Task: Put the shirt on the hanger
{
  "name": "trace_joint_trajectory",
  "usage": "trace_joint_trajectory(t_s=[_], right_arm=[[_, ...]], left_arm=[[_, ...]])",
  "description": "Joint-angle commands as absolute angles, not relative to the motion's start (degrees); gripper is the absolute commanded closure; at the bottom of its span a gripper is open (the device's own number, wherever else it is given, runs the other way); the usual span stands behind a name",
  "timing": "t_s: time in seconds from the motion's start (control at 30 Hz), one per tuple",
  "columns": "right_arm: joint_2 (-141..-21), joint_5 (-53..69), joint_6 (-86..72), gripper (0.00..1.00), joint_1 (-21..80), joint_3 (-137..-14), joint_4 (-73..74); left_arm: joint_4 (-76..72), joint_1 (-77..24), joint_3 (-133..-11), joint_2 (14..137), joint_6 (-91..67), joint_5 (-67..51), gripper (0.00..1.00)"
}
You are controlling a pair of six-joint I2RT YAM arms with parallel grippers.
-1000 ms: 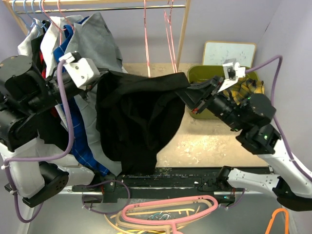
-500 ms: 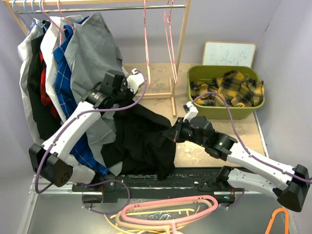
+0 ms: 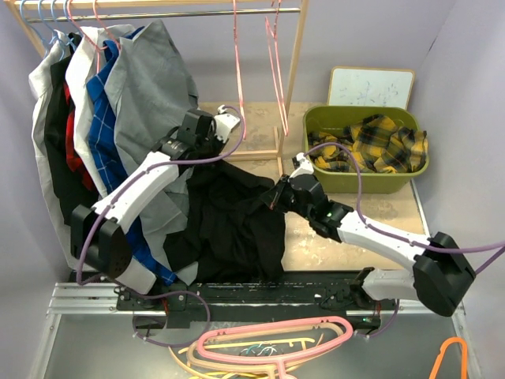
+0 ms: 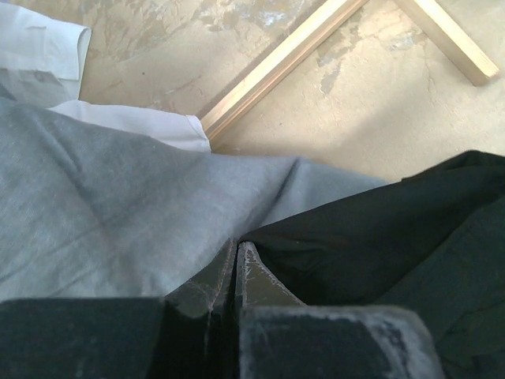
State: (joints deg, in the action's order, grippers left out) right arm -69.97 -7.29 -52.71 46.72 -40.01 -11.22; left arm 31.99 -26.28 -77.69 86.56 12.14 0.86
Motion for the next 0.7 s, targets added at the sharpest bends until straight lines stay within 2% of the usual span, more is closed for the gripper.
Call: trace_joint_trajectory(t_s=[0.0,0.07,0.13,0.17,0.2,0.23,0.3,0.33,0.37,0.4,0.47,0.53,0.67], right_arm=[[-72.2,-3.0,-50.7,1.0,43.8,-39.5,-17.1],[-72.9,-1.4,-50.0,1.0,43.7,-39.5,-17.1],[-73.2,-0.2,-50.1,1.0,43.7,-39.0,-17.1],[-73.2,0.6,-50.0,1.0,43.7,-38.6,-17.5],[-73.2,1.5,-49.9,1.0,43.7,-38.1,-18.1],[-73.0,2.6,-49.6,1.0,43.6,-37.8,-18.6],[-72.2,4.6,-48.5,0.83,43.6,-37.3,-19.8],[-71.5,5.1,-47.8,0.69,43.6,-37.1,-20.0],[-70.5,5.1,-47.0,0.5,43.6,-37.1,-20.2],[-69.4,4.6,-46.3,0.36,43.6,-36.9,-20.0],[-66.8,3.0,-44.5,0.15,43.6,-36.6,-18.7],[-64.3,1.9,-42.4,0.06,43.7,-36.1,-17.0],[-56.7,2.2,-38.1,0.04,43.6,-34.8,-13.0]], left_arm=[[32.7,-25.7,-84.0,90.9,9.1,4.6,1.0],[35.0,-25.4,-86.5,93.5,8.1,6.3,1.0],[37.7,-24.9,-89.0,95.8,7.2,6.5,0.85],[38.6,-24.6,-89.8,95.9,7.1,5.6,0.74],[38.9,-24.4,-90.0,95.4,7.0,4.6,0.58],[39.0,-24.2,-90.0,94.6,6.9,3.4,0.31],[39.9,-24.2,-89.8,92.4,7.4,0.0,0.06],[40.2,-24.2,-89.4,90.9,7.6,-1.3,0.0],[40.6,-24.1,-88.7,89.0,8.4,-2.9,0.0],[41.1,-24.1,-87.9,87.1,9.5,-5.1,0.0],[43.1,-24.1,-85.8,82.9,11.5,-9.3,0.01],[45.9,-24.1,-83.8,79.6,13.6,-12.5,0.01],[49.4,-24.1,-79.5,74.8,16.4,-11.9,0.0]])
